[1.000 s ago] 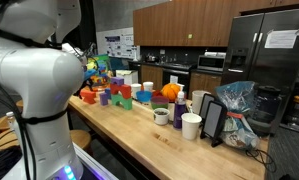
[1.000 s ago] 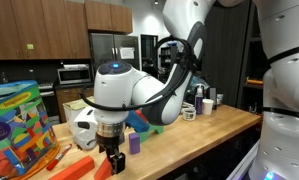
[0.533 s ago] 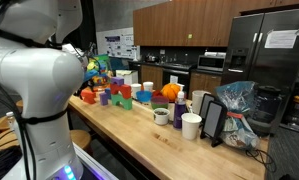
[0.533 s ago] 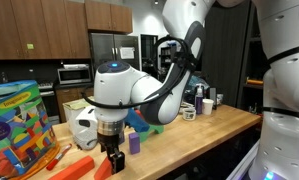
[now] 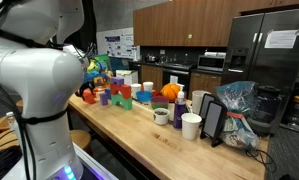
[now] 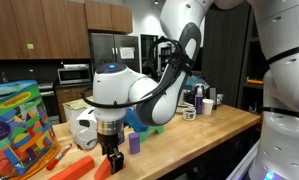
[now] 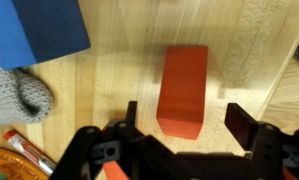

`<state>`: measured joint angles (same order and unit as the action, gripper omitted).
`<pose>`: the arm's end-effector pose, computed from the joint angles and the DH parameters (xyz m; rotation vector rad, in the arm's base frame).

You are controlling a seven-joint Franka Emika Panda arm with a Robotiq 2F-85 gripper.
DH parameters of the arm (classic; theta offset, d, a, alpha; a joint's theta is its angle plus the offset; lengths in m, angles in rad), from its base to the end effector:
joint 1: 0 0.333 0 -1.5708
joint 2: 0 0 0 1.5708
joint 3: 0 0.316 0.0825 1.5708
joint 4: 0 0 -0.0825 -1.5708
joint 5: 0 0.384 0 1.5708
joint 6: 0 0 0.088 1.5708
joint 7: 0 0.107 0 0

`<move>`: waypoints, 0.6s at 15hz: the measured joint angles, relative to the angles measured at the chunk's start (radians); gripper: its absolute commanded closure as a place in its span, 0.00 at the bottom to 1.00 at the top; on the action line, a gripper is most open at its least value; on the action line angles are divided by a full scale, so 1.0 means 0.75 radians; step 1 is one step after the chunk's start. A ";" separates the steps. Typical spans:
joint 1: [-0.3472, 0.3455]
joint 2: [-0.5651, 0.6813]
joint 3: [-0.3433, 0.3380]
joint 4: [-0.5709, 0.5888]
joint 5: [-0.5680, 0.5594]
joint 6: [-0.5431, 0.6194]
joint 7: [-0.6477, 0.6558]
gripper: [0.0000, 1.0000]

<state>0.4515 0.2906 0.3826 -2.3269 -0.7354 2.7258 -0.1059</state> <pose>0.3328 0.4090 0.2330 2.0897 2.0948 0.3359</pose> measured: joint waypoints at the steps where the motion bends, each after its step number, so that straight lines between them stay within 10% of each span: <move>1: 0.000 0.005 -0.001 0.003 0.003 0.000 -0.006 0.50; 5: 0.000 0.012 -0.005 0.014 0.004 -0.002 -0.011 0.81; 9: 0.001 0.012 -0.005 0.016 0.004 -0.003 -0.015 0.82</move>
<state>0.4521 0.2996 0.3786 -2.3146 -0.7322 2.7235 -0.1173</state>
